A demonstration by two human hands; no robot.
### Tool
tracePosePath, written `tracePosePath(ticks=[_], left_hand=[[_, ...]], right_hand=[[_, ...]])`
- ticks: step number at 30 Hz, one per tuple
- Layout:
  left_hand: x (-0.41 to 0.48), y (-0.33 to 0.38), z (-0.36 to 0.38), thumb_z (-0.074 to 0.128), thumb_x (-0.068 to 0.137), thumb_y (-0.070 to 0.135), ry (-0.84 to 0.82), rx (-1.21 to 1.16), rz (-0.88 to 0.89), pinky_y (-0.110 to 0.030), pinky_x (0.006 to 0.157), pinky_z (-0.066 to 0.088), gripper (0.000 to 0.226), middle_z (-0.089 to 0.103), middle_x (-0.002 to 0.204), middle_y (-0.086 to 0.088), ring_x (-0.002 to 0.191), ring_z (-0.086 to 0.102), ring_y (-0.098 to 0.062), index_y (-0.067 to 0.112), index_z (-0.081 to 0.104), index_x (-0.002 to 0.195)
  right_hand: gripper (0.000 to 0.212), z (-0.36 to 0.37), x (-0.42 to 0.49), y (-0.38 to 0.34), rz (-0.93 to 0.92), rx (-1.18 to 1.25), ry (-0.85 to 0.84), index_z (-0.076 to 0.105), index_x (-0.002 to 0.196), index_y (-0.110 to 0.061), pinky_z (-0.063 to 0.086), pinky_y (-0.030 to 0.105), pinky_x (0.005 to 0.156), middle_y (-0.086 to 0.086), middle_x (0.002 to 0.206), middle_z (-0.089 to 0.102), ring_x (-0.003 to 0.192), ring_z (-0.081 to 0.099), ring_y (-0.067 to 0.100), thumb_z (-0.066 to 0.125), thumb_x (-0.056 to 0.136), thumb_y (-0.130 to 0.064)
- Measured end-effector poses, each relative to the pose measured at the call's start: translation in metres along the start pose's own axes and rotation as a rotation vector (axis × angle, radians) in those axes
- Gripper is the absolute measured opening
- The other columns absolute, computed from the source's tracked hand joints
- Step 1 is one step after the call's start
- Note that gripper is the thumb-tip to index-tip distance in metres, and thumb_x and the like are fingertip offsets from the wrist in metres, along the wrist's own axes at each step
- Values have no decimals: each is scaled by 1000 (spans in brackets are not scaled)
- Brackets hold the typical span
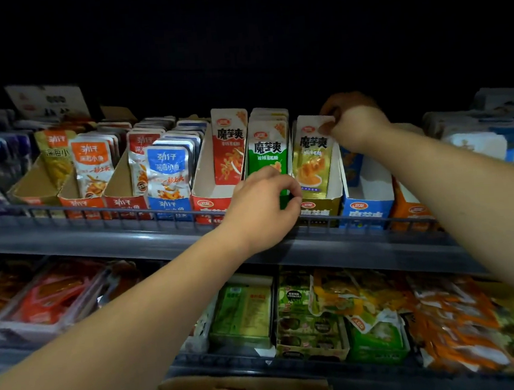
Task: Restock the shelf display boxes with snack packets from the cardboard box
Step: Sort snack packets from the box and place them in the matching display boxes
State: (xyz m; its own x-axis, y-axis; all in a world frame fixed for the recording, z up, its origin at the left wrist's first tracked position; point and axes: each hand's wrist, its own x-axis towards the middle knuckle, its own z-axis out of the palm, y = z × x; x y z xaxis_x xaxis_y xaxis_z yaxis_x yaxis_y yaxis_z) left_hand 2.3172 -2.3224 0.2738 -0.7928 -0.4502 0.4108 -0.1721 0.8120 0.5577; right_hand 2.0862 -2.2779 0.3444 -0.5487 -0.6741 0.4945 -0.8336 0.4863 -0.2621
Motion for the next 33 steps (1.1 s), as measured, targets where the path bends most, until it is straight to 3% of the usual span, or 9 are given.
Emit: tracePosePath(ticks=[13, 21, 25, 29, 33], left_hand=[[1, 1, 2, 62, 98, 26, 29, 6, 3, -48, 110, 39, 9, 57, 119, 2, 124, 49, -22, 25, 70, 103], [4, -1, -1, 63, 98, 28, 42, -2, 2, -39, 109, 41, 15, 56, 123, 0, 128, 48, -21, 22, 70, 110], [3, -4, -5, 64, 97, 27, 117, -43, 11, -37, 102, 46, 14, 56, 114, 3, 119, 52, -20, 21, 69, 109], [1, -5, -15, 63, 97, 27, 185, -65, -11, -39, 97, 51, 16, 58, 110, 5, 110, 55, -16, 22, 68, 112], [-13, -2, -30, 64, 98, 27, 231, -28, -6, -35, 86, 54, 8, 59, 103, 7, 95, 58, -12, 24, 65, 105]], right_hand=[[21, 13, 13, 3, 31, 43, 86, 67, 115, -21, 54, 40, 88, 8, 121, 68, 106, 64, 27, 66, 95, -26], [35, 13, 17, 6, 34, 101, 94, 64, 127, -18, 52, 41, 95, 8, 130, 65, 114, 62, 28, 69, 93, -25], [33, 1, -7, 6, -34, 175, 153, 64, 125, -13, 51, 40, 95, 10, 125, 66, 114, 61, 26, 69, 94, -22], [27, -18, -59, -3, -138, 179, 181, 64, 121, -16, 49, 31, 86, 5, 117, 65, 103, 58, 16, 65, 96, -25], [16, -35, -132, -25, -164, 294, 75, 66, 110, -24, 45, 18, 80, -7, 102, 63, 89, 58, 6, 67, 94, -24]])
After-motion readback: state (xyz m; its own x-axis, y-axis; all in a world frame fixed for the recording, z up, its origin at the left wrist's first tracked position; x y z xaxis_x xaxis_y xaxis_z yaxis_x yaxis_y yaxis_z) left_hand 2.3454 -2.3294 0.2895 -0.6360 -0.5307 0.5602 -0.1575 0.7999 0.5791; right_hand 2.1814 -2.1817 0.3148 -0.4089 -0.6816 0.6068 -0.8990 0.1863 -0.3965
